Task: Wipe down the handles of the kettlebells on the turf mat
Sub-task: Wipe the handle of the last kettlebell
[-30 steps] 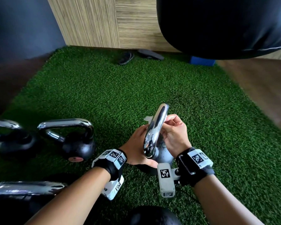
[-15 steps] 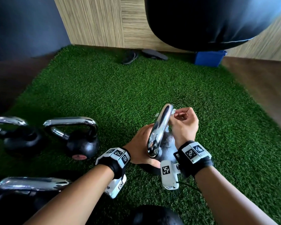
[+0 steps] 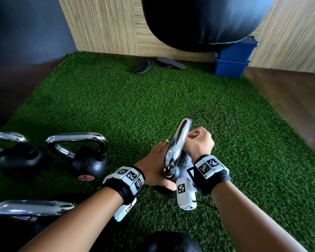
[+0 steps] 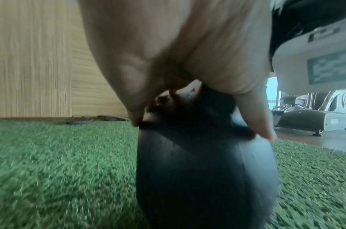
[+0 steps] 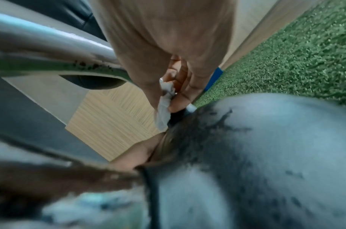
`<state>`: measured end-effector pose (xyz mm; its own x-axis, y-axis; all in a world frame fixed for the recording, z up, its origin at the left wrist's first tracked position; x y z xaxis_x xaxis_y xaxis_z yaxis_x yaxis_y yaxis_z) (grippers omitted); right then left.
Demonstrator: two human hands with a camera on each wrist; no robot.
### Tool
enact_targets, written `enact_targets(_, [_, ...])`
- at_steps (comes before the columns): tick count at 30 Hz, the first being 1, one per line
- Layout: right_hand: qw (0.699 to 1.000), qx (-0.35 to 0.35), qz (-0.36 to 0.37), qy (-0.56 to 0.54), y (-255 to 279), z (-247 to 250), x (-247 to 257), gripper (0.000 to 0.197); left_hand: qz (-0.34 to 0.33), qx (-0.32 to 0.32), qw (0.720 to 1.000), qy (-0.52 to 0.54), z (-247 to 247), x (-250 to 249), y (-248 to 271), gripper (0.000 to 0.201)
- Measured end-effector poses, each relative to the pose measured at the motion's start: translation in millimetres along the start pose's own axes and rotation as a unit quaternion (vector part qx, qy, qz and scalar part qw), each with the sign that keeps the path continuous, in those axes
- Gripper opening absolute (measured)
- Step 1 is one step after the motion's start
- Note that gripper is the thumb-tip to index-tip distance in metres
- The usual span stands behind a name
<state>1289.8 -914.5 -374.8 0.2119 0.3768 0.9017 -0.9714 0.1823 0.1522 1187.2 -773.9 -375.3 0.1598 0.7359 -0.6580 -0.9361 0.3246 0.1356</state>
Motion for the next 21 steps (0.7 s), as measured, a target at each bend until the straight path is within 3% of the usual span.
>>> enact_targets(2, [0.999, 0.042, 0.014, 0.006, -2.9, 7.3, 2.7, 0.035, -0.042, 0.020, 0.999, -0.016, 8.1, -4.0, 5.8, 0.134])
enact_targets(5, [0.979, 0.100, 0.168, 0.060, -11.8, 29.7, 12.9, 0.063, -0.067, -0.072, 0.995, 0.018, 20.8, -13.7, 19.7, 0.135])
enact_targets(7, [0.936, 0.121, 0.297, 0.146, -17.1, 43.2, 30.3, 0.074, -0.056, -0.163, 0.984, -0.033, 21.8, -25.8, 25.7, 0.131])
enact_targets(10, [0.864, 0.165, 0.399, 0.260, -20.5, 48.8, 55.7, 0.067, -0.073, -0.228, 0.971, -0.024, 13.8, -45.7, 22.0, 0.082])
enact_targets(12, [0.839, 0.161, 0.417, 0.309, -20.1, 48.8, 61.9, 0.053, -0.079, -0.242, 0.967, 0.018, 10.7, -49.2, 18.1, 0.068])
enact_targets(14, [0.835, 0.154, 0.409, 0.333, -18.0, 49.0, 62.7, 0.046, -0.076, -0.246, 0.966, 0.005, 14.3, -48.3, 18.8, 0.069])
enact_targets(18, [0.843, 0.152, 0.382, 0.347, -10.6, 53.9, 64.6, 0.048, -0.090, -0.207, 0.970, -0.095, 36.0, -36.9, 18.9, 0.075])
enact_targets(21, [0.855, 0.132, 0.345, 0.363, 1.1, 61.1, 62.8, 0.042, -0.124, -0.169, 0.949, -0.236, 67.8, -20.6, 11.8, 0.085])
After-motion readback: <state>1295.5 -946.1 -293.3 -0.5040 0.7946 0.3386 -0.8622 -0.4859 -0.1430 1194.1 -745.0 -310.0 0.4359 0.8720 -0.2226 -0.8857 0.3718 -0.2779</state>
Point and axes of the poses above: each hand's wrist, its own y-axis away from the middle knuckle, its own z-axis out of the back of the hand, x = y × z, the point moved 1 cm from there along -y, towards the middle knuckle, and after that the axes turned 7 degrees about -z, right-handed, at the moved point
